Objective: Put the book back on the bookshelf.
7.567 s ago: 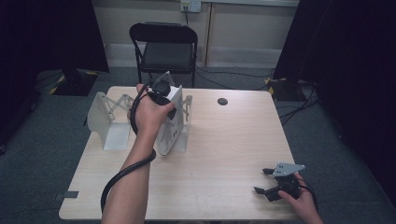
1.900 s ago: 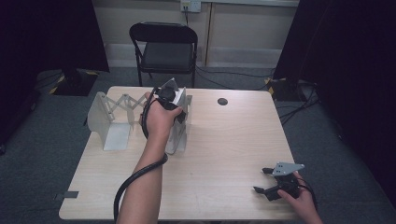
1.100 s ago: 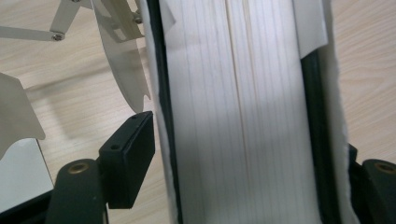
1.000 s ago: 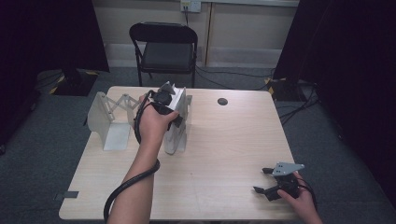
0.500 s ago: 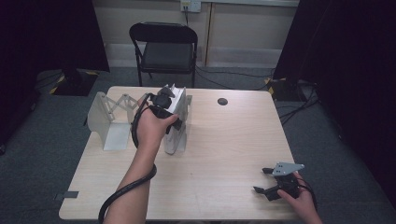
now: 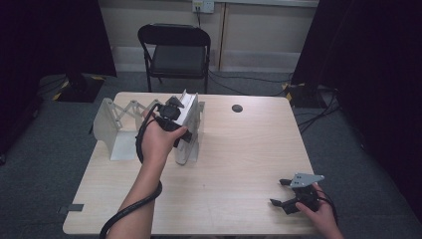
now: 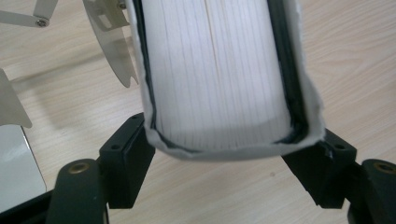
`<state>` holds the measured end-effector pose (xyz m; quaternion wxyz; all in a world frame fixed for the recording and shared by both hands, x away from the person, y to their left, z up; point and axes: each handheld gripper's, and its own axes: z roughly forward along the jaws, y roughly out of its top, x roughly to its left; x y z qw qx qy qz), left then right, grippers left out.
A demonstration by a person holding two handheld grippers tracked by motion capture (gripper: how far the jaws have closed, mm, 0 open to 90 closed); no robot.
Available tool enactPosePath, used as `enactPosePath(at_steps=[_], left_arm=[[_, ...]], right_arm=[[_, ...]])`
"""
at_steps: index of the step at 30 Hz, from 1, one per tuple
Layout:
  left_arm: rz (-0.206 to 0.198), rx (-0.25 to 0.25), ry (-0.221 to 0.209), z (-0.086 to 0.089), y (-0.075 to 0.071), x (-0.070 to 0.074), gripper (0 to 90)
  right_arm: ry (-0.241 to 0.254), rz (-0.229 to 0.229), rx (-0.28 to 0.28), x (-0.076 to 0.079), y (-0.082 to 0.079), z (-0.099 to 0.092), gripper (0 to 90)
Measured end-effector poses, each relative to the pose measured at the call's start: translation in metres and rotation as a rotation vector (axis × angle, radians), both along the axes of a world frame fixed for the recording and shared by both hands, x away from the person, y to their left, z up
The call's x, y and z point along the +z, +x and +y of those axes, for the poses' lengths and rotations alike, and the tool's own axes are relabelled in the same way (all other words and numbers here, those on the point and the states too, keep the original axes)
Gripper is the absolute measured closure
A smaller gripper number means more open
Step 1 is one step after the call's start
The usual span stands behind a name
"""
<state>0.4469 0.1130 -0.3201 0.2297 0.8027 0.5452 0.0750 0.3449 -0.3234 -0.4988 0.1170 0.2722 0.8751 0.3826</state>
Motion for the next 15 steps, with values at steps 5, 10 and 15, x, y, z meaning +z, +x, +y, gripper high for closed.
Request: enactPosePath(at_steps=[5,10,15], left_arm=[[-0.004,-0.01,-0.001,0.0,-0.004,-0.001,27.3],[-0.013,-0.016,-0.006,0.0,-0.009,-0.003,26.2],[-0.009,-0.019,-0.009,0.004,-0.012,-0.005,27.1]], right_arm=[[0.0,-0.001,0.001,0.0,0.0,0.0,14.0],[0.0,-0.002,0.001,0.0,0.0,0.0,14.0],[0.0,-0.001,0.001,0.0,0.0,0.0,14.0]])
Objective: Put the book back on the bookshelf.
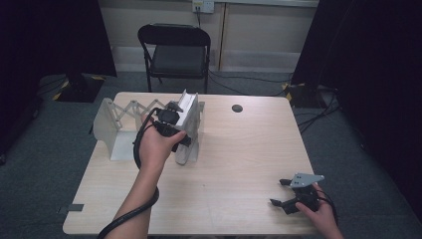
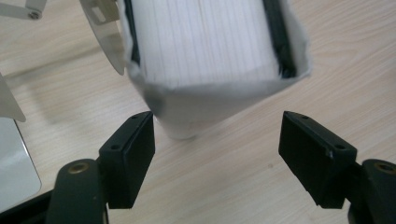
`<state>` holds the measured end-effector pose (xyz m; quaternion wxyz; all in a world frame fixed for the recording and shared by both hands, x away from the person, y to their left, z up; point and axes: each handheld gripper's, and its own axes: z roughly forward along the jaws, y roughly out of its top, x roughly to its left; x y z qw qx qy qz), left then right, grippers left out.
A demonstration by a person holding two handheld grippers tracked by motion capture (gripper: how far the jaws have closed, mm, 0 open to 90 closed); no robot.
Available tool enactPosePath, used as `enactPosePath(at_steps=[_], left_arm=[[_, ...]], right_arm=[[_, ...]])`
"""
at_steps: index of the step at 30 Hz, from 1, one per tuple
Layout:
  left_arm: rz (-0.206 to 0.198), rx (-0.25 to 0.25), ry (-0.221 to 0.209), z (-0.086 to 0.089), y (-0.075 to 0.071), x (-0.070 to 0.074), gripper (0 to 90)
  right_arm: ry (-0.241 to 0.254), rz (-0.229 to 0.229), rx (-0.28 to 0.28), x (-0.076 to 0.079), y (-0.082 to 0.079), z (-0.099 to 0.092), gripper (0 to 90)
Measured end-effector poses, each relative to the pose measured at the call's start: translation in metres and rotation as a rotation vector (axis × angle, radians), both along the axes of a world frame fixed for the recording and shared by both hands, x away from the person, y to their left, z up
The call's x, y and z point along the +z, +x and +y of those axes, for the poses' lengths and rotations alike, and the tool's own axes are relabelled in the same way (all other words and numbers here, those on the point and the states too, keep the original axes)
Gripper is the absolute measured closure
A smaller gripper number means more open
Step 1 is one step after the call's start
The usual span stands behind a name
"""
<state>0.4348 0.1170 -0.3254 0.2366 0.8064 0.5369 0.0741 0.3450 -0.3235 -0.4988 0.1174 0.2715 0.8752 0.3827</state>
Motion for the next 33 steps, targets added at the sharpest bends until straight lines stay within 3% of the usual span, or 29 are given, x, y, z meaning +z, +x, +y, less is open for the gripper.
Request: enactPosePath(at_steps=[22,33], left_arm=[[0.007,-0.014,0.011,0.005,-0.014,-0.008,27.1],[0.001,-0.026,-0.005,0.006,-0.021,-0.016,27.2]], right_arm=[[0.0,0.001,-0.002,0.0,0.0,0.0,14.0],[0.0,0.001,-0.001,0.0,0.0,0.0,14.0]])
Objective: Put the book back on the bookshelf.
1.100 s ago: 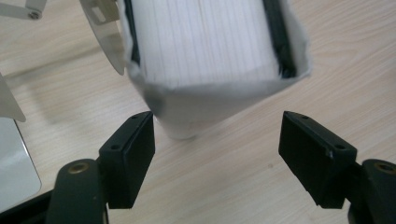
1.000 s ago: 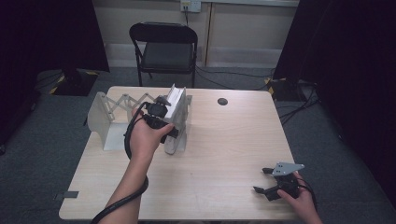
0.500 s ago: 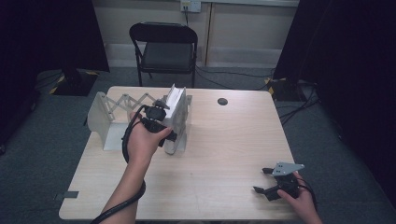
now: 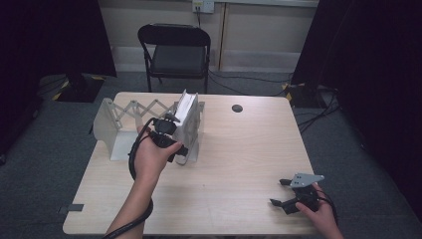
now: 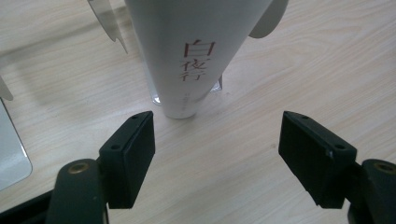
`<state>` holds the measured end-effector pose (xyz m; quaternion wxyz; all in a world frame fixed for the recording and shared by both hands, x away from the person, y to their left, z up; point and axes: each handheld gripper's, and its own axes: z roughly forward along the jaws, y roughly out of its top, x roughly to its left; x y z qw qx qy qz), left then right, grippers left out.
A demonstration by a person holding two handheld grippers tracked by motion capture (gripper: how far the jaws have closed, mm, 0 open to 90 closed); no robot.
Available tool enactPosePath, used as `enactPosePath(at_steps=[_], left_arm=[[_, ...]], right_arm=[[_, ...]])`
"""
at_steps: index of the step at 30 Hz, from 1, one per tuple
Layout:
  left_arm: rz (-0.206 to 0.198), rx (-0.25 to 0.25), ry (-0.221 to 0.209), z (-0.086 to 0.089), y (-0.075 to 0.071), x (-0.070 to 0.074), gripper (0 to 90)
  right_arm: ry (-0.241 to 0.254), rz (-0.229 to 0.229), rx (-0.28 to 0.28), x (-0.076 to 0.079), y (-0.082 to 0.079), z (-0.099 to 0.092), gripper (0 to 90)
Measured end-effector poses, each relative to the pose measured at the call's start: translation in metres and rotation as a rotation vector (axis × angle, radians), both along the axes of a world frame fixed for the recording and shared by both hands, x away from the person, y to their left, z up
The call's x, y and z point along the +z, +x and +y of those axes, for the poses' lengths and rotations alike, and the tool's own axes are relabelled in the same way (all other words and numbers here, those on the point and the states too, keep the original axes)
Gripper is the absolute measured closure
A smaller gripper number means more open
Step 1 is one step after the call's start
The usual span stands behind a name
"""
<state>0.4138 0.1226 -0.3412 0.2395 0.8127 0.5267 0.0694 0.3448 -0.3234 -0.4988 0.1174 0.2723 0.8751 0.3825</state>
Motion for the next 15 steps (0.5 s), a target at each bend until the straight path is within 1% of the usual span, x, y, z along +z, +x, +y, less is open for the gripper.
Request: enactPosePath(at_steps=[9,15], left_arm=[[0.001,-0.012,-0.006,-0.003,-0.006,-0.007,27.2],[0.008,-0.022,-0.009,-0.005,-0.009,-0.013,27.4]], right_arm=[[0.0,0.001,-0.001,0.0,0.0,0.0,14.0],[-0.001,0.001,0.001,0.0,0.0,0.0,14.0]])
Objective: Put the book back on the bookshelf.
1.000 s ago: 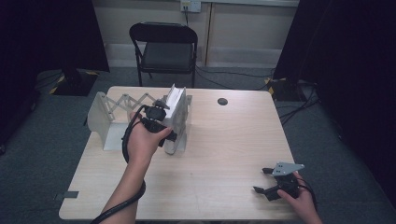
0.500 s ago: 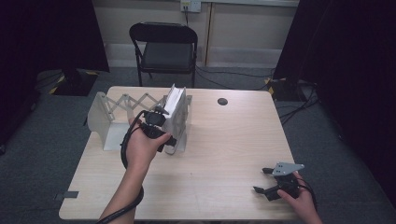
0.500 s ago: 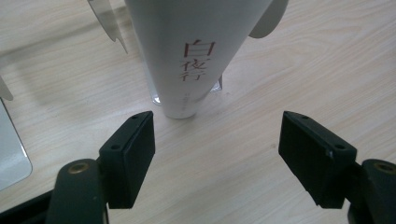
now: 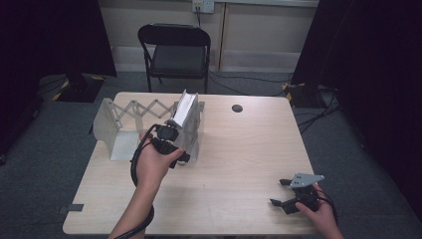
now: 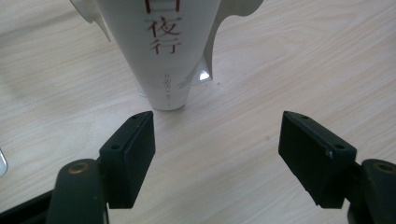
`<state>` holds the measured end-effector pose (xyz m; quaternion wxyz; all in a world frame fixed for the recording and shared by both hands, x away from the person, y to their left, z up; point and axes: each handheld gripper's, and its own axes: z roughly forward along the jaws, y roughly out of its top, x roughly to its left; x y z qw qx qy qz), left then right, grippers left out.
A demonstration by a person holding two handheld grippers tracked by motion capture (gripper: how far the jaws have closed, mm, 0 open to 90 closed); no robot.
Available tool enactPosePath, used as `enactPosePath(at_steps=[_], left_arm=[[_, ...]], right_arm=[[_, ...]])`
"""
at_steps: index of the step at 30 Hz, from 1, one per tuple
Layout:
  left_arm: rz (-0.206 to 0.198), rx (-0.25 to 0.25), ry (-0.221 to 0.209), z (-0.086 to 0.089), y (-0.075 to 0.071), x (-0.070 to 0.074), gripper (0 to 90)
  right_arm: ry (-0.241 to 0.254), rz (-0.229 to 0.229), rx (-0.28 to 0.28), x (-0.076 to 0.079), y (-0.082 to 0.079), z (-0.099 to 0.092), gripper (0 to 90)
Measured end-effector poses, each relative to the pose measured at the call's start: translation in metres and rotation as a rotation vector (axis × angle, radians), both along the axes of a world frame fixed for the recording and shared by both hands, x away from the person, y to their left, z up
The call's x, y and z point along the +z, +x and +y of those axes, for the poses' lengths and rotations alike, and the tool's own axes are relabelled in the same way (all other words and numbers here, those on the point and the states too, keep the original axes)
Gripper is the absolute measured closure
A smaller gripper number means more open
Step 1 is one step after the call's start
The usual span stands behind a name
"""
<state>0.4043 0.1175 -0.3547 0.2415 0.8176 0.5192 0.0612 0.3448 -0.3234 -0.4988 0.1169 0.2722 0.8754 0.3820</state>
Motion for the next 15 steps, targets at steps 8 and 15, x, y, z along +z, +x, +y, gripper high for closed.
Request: enactPosePath(at_steps=[8,15], left_arm=[[-0.005,-0.023,-0.001,-0.004,-0.004,-0.006,27.4],[-0.001,-0.035,-0.013,-0.007,-0.008,-0.012,27.1]], right_arm=[[0.0,0.0,0.0,0.0,0.0,0.0,14.0],[0.0,0.0,0.0,0.0,0.0,0.0,14.0]])
